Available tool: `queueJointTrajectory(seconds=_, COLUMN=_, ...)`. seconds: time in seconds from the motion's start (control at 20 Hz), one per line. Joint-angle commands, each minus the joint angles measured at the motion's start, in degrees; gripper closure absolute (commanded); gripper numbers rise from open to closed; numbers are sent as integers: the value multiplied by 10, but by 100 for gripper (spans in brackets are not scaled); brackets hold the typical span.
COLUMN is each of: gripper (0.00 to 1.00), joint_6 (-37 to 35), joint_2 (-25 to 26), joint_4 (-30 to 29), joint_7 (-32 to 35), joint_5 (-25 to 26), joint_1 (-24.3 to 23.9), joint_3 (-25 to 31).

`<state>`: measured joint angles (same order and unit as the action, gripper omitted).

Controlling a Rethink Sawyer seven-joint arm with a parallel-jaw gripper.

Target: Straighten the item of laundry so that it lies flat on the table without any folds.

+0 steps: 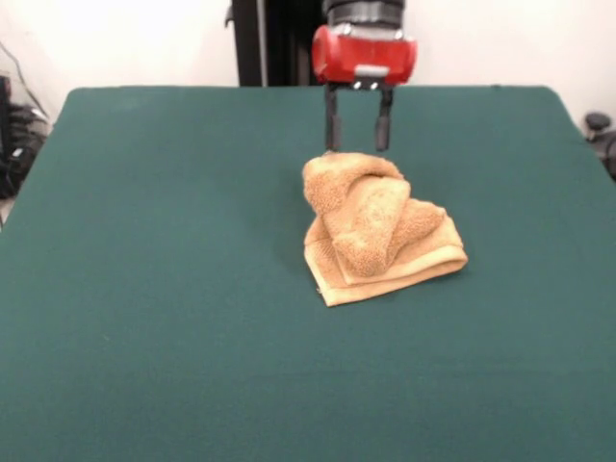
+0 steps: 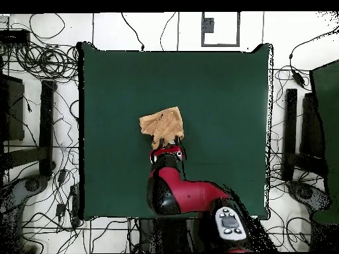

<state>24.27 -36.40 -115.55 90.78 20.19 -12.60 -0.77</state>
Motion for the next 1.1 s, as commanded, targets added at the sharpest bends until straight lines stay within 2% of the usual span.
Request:
queueJointTrajectory(seconds=0.05, gripper=0, joint_6=-69, joint_2=78, joint_4=86, joint_7=64, joint_5=51, joint_1=-28, joint_3=117)
queueJointTrajectory(seconds=0.25, gripper=0, joint_6=-56, joint_2=90, joint_4=95, joint_7=72, joint_5=44, joint_1=-13, joint_3=105)
queueJointTrajectory(seconds=0.5, gripper=0, joint_6=-38, joint_2=116, joint_4=116, joint_7=83, joint_5=51, joint_1=-19, joint_3=115)
queueJointTrajectory(seconds=0.7, gripper=0, joint_6=-8, joint_2=109, joint_4=100, joint_7=107, joint_5=14, joint_1=0, joint_3=89)
queueJointTrajectory(seconds=1.0, gripper=0, joint_6=-64, joint_2=106, joint_4=89, joint_7=124, joint_5=18, joint_1=-46, joint_3=135)
queueJointTrajectory(seconds=1.05, gripper=100, joint_6=-73, joint_2=106, joint_4=87, joint_7=121, joint_5=17, joint_1=-51, joint_3=142)
queueJointTrajectory(seconds=1.1, gripper=100, joint_6=-77, joint_2=105, joint_4=87, joint_7=120, joint_5=14, joint_1=-51, joint_3=142)
